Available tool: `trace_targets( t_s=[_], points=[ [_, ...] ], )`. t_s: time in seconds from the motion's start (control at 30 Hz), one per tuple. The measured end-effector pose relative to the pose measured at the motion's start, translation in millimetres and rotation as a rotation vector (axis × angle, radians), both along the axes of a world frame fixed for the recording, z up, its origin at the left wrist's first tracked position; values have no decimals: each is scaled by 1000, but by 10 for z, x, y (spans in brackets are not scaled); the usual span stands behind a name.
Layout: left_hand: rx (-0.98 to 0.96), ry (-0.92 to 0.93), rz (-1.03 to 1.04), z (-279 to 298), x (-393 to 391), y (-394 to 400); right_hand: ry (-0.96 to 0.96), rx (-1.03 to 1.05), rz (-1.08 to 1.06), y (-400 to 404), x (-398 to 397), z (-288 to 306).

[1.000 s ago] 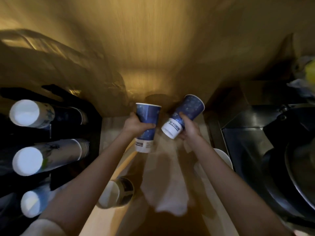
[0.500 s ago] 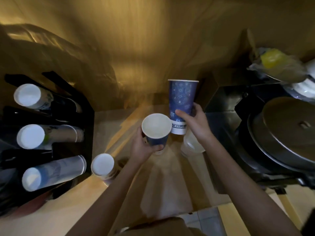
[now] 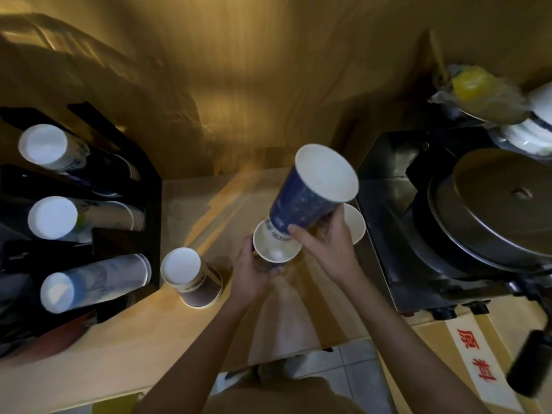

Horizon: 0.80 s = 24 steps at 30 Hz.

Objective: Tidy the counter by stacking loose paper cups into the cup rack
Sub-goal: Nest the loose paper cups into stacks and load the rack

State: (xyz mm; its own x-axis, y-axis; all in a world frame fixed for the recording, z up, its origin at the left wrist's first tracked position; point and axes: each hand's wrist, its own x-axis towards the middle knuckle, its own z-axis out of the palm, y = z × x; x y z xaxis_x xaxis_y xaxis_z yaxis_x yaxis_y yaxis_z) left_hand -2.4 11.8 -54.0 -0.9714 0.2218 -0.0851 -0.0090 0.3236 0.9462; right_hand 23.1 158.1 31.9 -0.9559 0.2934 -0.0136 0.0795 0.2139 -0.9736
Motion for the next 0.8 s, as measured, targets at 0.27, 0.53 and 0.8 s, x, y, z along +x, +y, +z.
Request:
trace_targets(
  t_s=[0.27,0.53,0.8],
  points=[
    [-41,-55,-11,29,-4,-7,-119,216,67,-86,103,-374],
    [-51,-21,14,47,3,-4,-128,388,198,-75,115,-428],
    [-69,-38,10,88,28,4,-164,376,242,-82,97,-488]
  ],
)
